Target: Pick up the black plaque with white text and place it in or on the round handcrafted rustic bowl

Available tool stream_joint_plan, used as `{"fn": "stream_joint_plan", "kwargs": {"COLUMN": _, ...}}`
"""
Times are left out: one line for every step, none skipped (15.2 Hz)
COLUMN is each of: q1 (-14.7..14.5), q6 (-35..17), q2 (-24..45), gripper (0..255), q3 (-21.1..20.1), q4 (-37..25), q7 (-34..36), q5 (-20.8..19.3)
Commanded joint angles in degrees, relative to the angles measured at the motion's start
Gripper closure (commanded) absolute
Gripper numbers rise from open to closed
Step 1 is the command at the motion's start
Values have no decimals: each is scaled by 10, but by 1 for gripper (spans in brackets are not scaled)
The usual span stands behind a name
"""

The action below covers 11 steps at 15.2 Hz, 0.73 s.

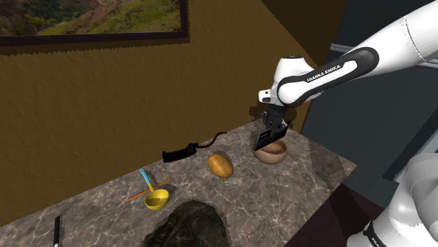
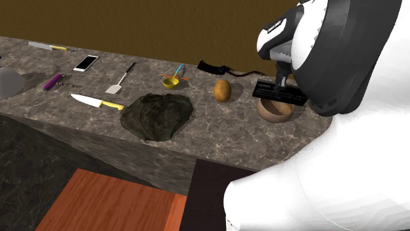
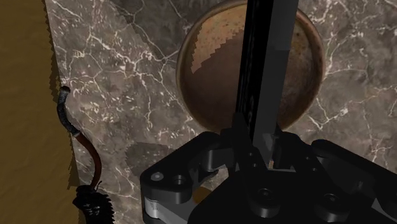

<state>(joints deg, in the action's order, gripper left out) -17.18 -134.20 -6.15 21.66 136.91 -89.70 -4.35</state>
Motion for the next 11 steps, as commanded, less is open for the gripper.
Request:
{"fn": "stream_joint_plan", "kwargs": {"q1": 0, "q6": -8, "q2": 5, "gripper": 255, "q3": 1, "q4": 3, "q7": -2, "q5": 2}}
{"fn": "stream_joint_plan", "kwargs": {"q1": 0, "q6": -8, "q2": 5, "gripper": 255, "q3": 1, "q4": 3, "q7": -2, "q5": 2}}
{"fn": "stream_joint_plan", "kwargs": {"q1": 0, "q6": -8, "q2": 5, "gripper": 255, "q3": 1, "q4": 3, "q7": -2, "q5": 2}}
{"fn": "stream_joint_plan", "kwargs": {"q1": 0, "q6": -8, "q2": 5, "gripper": 255, "q3": 1, "q4": 3, "q7": -2, "q5": 2}}
{"fn": "stream_joint_plan", "kwargs": {"q1": 0, "q6": -8, "q2": 5, "gripper": 255, "q3": 1, "q4": 3, "q7": -2, "q5": 2}}
{"fn": "stream_joint_plan", "kwargs": {"q1": 0, "q6": -8, "q2": 5, "gripper": 255, "q3": 1, "q4": 3, "q7": -2, "q5": 2}}
{"fn": "stream_joint_plan", "kwargs": {"q1": 0, "q6": -8, "q2": 5, "gripper": 255, "q3": 1, "q4": 3, "q7": -2, "q5": 2}}
{"fn": "stream_joint_plan", "kwargs": {"q1": 0, "q6": -8, "q2": 5, "gripper": 0, "q3": 1, "q4": 3, "q7": -2, "q5": 2}}
{"fn": "stream_joint_plan", "kwargs": {"q1": 0, "q6": -8, "q2": 4, "gripper": 0, "q3": 1, "q4": 4, "q7": -1, "q5": 1}}
{"fn": "stream_joint_plan", "kwargs": {"q1": 0, "q6": -8, "q2": 4, "gripper": 0, "q3": 1, "q4": 4, "q7": -2, "q5": 1}}
{"fn": "stream_joint_plan", "kwargs": {"q1": 0, "q6": -8, "q2": 4, "gripper": 0, "q3": 1, "q4": 4, "q7": -2, "q5": 1}}
